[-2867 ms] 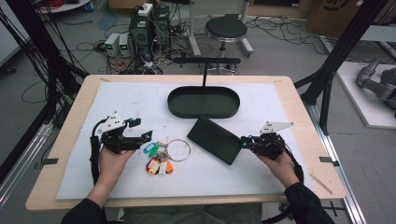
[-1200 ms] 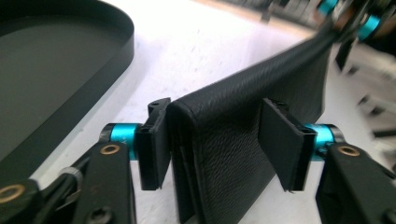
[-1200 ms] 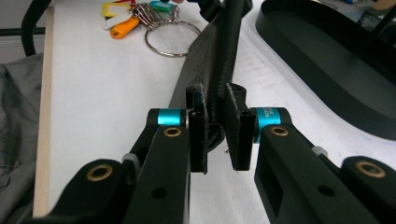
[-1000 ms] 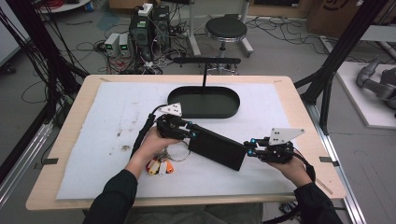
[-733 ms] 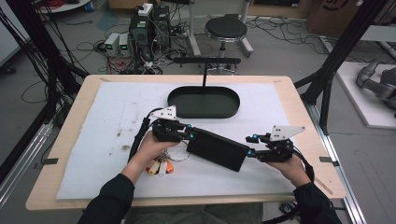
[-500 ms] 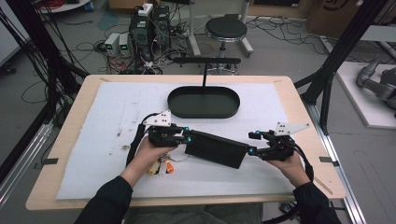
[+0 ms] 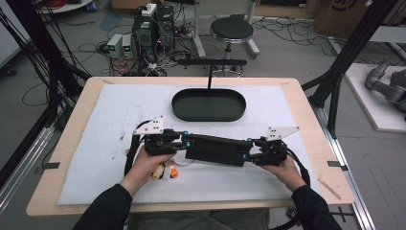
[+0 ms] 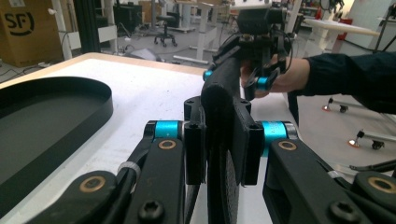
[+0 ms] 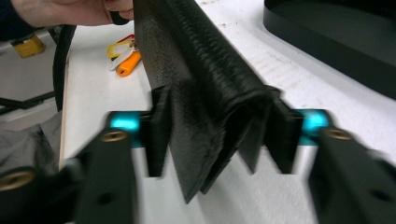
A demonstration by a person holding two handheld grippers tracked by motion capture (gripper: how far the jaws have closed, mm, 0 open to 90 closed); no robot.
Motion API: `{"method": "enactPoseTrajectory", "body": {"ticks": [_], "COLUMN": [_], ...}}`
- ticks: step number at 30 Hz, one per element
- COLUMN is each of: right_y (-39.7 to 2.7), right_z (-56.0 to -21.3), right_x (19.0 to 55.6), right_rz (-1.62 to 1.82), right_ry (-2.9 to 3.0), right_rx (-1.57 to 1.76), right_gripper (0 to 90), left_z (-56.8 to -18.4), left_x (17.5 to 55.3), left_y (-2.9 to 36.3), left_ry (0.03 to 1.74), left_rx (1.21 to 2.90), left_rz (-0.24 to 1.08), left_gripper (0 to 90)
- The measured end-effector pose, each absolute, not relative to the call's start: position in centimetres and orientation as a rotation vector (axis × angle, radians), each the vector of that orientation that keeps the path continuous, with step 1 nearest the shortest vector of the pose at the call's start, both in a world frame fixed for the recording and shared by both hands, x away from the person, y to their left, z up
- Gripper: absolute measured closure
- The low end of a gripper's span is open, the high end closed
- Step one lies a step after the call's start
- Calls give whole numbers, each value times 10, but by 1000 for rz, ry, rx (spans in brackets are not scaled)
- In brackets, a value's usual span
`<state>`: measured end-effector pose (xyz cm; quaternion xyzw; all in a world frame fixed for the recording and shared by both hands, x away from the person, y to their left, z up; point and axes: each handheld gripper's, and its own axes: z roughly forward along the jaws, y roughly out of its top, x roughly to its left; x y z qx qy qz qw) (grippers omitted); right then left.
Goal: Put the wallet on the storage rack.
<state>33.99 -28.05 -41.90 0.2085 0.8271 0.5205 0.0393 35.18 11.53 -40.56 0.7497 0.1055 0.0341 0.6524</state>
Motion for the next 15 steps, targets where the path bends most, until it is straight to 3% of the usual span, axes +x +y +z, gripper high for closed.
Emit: {"method": "enactPoseTrajectory", "body": {"ticks": [2,6,15], "right_y": [-280,-282,-278], "right_z": [-417,-413,-403], "right_x": [339,338,332], "right_rz": [1607,1655,1643], "right_ry": [2529,2530,2526], "right_rx": [600,543,498], "right_gripper": [620,732,765], "left_z": [-405,-404,-402], "left_x": [351,351,351], "left_y": [117,120,124], "left_ry": [243,243,300], "left_rx": [1694,1683,1704], "left_rz": [83,87,119], "left_gripper": [768,763,658]}}
